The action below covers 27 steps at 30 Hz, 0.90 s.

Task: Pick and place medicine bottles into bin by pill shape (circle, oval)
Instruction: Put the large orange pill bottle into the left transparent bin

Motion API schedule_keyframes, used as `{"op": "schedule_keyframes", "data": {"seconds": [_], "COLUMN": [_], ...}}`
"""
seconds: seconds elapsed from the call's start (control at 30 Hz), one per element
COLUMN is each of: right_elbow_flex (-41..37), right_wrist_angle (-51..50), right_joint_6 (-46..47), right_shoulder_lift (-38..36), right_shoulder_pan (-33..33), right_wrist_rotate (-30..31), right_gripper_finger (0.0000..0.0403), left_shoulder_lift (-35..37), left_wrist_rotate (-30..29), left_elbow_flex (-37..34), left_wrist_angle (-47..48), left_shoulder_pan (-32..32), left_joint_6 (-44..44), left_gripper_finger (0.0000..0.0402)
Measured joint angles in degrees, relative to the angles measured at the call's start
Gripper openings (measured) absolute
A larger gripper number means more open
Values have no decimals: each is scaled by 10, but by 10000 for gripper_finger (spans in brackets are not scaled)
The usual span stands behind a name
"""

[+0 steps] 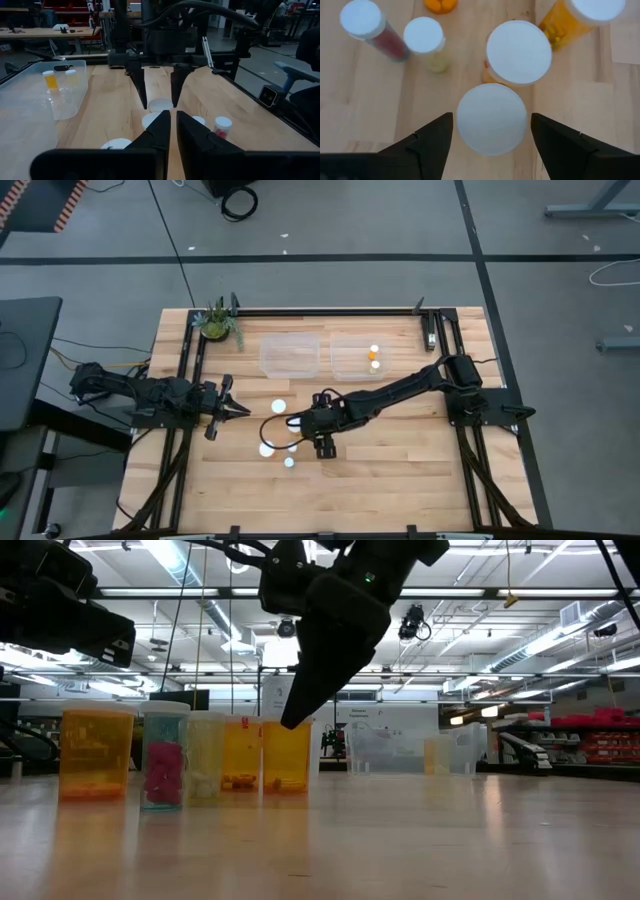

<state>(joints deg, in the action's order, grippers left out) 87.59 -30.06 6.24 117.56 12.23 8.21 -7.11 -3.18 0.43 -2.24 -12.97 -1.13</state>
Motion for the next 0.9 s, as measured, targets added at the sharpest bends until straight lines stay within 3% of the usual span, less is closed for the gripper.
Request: {"op": "schedule_keyframes", "data": {"seconds": [0.4, 0.9], "right_elbow_flex": [0, 2], "right_wrist_angle": [0, -39], "right_joint_6": [-2, -19], "right_shoulder_lift": [0, -28], "right_shoulder_pan": [-6, -17], "right_wrist_rotate": [-15, 24], "right_gripper_finger": [224, 227], "left_shoulder_lift": [0, 0], "left_wrist_rotate": [0, 0], "left_elbow_flex": [0, 0], "left_wrist_angle": [0, 0], "left_shoulder_pan": [0, 0], "left_joint_6": [0, 0], "left_gripper_finger": [32, 31]}}
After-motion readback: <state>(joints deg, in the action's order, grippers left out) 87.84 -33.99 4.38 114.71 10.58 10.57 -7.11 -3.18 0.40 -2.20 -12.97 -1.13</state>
